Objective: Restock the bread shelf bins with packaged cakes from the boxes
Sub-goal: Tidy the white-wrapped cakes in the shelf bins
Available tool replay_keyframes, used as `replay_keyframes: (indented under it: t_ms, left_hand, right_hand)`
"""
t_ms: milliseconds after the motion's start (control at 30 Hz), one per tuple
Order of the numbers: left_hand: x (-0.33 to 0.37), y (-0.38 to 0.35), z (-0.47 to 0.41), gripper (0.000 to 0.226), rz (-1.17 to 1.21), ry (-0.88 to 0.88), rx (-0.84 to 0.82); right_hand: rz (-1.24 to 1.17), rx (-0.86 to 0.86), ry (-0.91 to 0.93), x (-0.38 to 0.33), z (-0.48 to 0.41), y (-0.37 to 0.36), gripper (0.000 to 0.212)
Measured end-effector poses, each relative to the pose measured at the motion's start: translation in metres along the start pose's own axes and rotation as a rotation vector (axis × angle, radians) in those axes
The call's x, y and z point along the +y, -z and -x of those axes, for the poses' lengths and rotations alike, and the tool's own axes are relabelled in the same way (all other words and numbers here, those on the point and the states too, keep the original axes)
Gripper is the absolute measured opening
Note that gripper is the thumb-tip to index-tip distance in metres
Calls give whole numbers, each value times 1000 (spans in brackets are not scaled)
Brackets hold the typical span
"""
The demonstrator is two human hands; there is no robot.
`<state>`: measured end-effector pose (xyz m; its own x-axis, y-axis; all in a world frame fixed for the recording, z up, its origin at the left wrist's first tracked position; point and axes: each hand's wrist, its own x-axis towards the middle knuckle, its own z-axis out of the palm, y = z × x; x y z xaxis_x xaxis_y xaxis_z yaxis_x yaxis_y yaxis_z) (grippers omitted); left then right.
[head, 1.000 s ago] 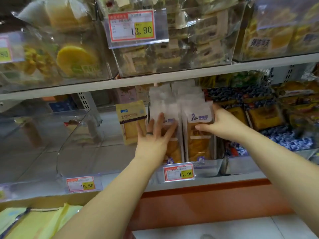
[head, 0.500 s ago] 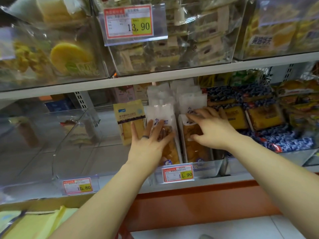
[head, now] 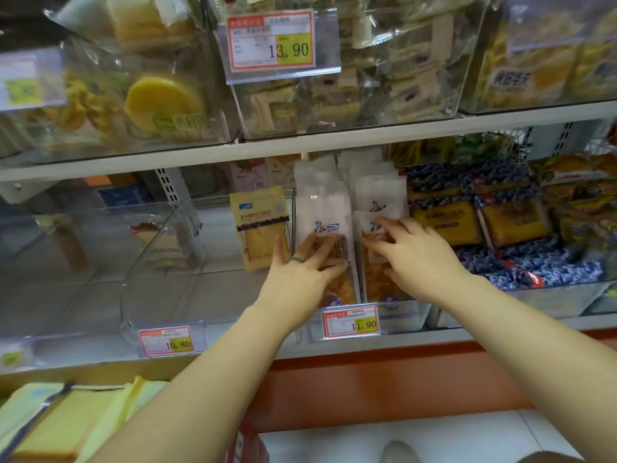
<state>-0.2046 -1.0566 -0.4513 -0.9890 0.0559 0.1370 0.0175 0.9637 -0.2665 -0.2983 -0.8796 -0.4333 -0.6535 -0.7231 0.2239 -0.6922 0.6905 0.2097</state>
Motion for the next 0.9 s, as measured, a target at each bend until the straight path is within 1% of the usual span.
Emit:
replay_keyframes:
  t_ms: [67, 167, 233, 300, 400, 500, 633, 733, 800, 900]
  left_hand:
    - [-1, 10, 2, 53, 46, -4, -66]
    - [-4, 19, 18, 56, 120, 8, 24]
    - [-11, 27, 39, 54, 150, 46, 80]
    - [-19, 35, 65, 49, 201, 104, 93]
    - [-39, 43, 117, 43, 258, 206, 101]
    - [-62, 43, 180, 39, 285, 316, 91]
    - [-94, 30, 262, 36, 331, 512, 43]
    - [-111, 22, 311, 35, 333, 634, -12]
    - [-118, 16, 337, 34, 336, 697, -21]
    - [-123, 9, 366, 34, 368, 786, -30]
  right_hand:
    - [-15, -39, -25, -6, 1, 8, 56]
    - [-78, -43, -44, -16, 9, 26, 54]
    - [-115, 3, 3, -28, 17, 38, 52]
    - [-185, 46, 79, -49, 25, 51, 48]
    - [-309, 40, 177, -95, 32, 69, 42]
    - [-377, -14, 263, -146, 36, 79, 40]
    - [-400, -68, 378, -210, 40, 85, 36]
    - [-407, -143, 445, -255, 40, 81, 36]
    - [-428, -214, 486, -281, 38, 73, 36]
    - [-476, -386, 532, -313, 36, 64, 43]
